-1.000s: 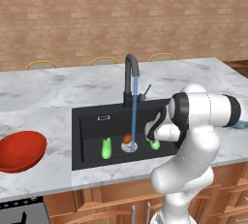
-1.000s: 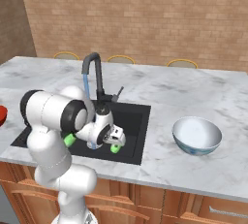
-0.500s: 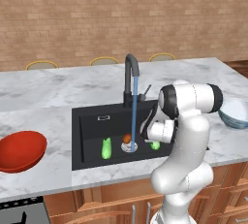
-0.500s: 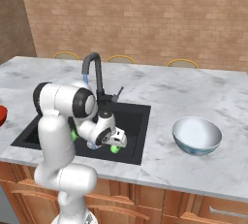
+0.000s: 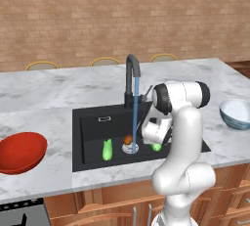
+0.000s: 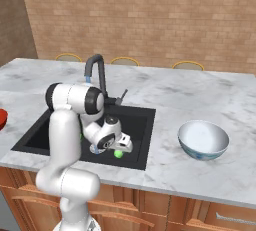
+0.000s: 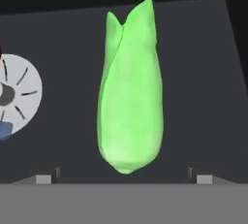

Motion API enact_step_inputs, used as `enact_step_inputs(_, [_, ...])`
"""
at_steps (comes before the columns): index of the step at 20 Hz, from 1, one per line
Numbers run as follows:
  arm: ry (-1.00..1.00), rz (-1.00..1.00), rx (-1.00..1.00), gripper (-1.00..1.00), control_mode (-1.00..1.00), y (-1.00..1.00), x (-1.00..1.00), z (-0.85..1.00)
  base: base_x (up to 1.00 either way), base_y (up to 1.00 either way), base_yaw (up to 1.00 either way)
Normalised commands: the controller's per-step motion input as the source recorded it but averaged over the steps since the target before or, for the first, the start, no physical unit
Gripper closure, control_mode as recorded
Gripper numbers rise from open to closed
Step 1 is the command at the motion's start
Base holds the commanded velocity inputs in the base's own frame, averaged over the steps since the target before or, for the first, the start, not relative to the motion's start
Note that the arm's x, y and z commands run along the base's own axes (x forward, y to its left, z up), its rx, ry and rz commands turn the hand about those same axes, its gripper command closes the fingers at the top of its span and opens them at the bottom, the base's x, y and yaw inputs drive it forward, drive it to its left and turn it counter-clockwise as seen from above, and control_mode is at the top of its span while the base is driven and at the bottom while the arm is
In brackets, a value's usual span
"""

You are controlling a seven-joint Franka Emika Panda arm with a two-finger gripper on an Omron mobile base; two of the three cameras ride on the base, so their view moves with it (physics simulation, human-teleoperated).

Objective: Pick the corns from the sink and place them in one bowl. Place the mango in the other bowl. Then turn off the sink faucet.

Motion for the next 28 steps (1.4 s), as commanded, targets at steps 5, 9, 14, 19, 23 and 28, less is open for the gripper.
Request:
enact_step_inputs(5, [0.0, 0.0, 0.0, -1.0, -1.0, -0.11, 0.34, -0.33, 0.0, 0.0, 0.0])
enact_step_inputs(9, [0.0, 0.0, 0.0, -1.0, -1.0, -0.04, 0.33, -0.38, 0.0, 0.0, 0.0])
enact_step_inputs(14, [0.0, 0.0, 0.0, 1.0, -1.0, 0.0, 0.18, -0.48, 0.0, 0.0, 0.0])
enact_step_inputs(19, [0.0, 0.0, 0.0, 1.0, -1.0, 0.0, 0.0, -0.15, 0.0, 0.0, 0.0])
enact_step_inputs(23, [0.0, 0.0, 0.0, 1.0, -1.0, 0.0, 0.0, 0.0, 0.0, 0.0, 0.0])
enact_step_inputs(28, [-0.03, 0.0, 0.0, 1.0, -1.0, 0.0, -0.1, 0.53, 0.0, 0.0, 0.0])
